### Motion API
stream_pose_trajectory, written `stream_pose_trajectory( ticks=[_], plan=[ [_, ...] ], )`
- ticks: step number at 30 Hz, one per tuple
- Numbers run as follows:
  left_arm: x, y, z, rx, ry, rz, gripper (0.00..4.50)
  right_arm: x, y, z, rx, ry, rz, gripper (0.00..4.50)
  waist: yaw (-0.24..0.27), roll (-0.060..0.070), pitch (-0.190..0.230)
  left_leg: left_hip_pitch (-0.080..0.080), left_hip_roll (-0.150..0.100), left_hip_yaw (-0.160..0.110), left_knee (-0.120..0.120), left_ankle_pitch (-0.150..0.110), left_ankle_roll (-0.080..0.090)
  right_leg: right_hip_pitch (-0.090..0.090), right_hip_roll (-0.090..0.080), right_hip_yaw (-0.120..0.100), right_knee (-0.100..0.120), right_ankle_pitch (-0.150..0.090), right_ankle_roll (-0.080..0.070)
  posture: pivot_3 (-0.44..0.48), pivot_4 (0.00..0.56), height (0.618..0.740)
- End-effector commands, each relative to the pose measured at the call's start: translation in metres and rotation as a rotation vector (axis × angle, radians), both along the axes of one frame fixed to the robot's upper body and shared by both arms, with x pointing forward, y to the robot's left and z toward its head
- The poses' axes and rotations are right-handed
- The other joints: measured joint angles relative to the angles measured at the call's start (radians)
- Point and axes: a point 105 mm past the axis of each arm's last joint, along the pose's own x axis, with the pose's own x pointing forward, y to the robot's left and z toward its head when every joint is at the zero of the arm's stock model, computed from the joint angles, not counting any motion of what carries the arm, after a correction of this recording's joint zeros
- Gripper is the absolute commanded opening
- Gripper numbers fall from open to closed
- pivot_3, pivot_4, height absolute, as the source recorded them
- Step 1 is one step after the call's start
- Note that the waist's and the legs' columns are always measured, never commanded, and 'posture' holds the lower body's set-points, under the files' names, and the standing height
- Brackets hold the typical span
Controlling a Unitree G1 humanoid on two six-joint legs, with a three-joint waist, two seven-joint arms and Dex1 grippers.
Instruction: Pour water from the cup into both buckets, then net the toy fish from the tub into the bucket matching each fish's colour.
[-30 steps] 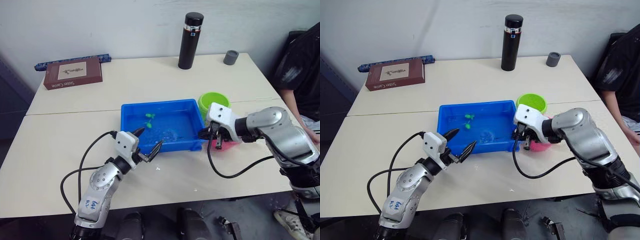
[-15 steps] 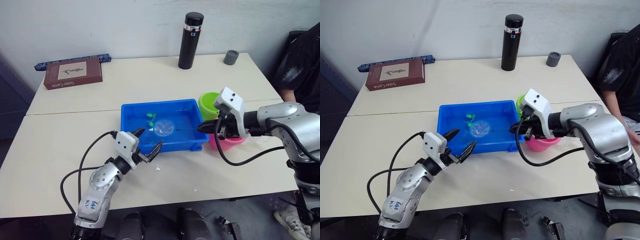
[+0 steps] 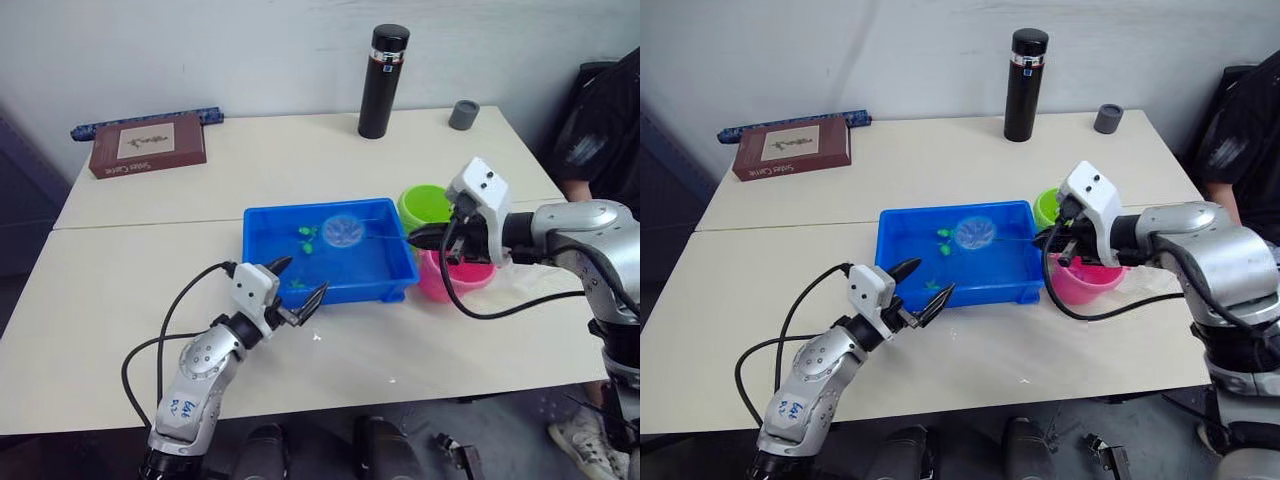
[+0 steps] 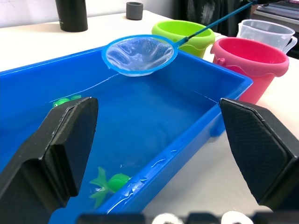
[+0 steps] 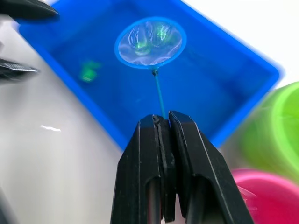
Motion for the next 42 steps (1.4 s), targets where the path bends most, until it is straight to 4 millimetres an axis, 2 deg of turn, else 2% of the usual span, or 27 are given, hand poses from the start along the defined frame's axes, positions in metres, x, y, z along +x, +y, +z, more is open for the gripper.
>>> stream_pose_trajectory(
  ticks=[1,5,7,23,42],
  plan=[
    [-0.001,-0.001,0.009,-0.002,-0.044,-0.005,4.46,-0.002,0.001,-0.01,-0.159,-0.125,0.068,0.0,0.0,0.0,0.0,0.0,0.0,0.0,0.0,0.0,0.0,0.0,0.0,0.0,0.0,0.0,0.0,0.0,0.15,0.74],
    [-0.001,0.0,0.01,-0.003,-0.045,0.003,4.46,-0.008,0.005,-0.037,-0.265,-0.151,0.149,0.0,0.0,0.0,0.0,-0.001,0.0,0.0,0.0,0.0,0.0,0.0,0.0,0.0,-0.001,0.0,0.0,0.0,0.15,0.74],
    [-0.001,0.0,0.01,-0.004,-0.046,0.006,4.46,-0.01,0.011,-0.041,-0.262,-0.146,0.179,0.0,-0.003,0.0,0.0,0.0,0.0,0.001,0.0,0.0,0.0,0.0,0.0,0.0,-0.001,0.0,0.001,0.0,0.15,0.74],
    [0.0,-0.003,0.012,-0.017,-0.052,0.02,4.46,-0.004,0.046,-0.046,-0.219,-0.162,0.261,0.0,-0.002,0.0,0.0,0.0,0.0,0.0,0.001,0.0,0.0,0.0,0.001,0.0,0.0,0.0,0.001,0.0,0.15,0.74],
    [0.001,-0.003,0.015,-0.025,-0.061,0.046,4.46,0.01,0.068,-0.066,-0.188,-0.151,0.286,0.0,-0.003,0.0,0.0,0.0,0.0,0.0,0.001,0.0,0.0,0.0,0.001,0.0,0.001,0.0,0.001,0.0,0.15,0.74]
  ],
)
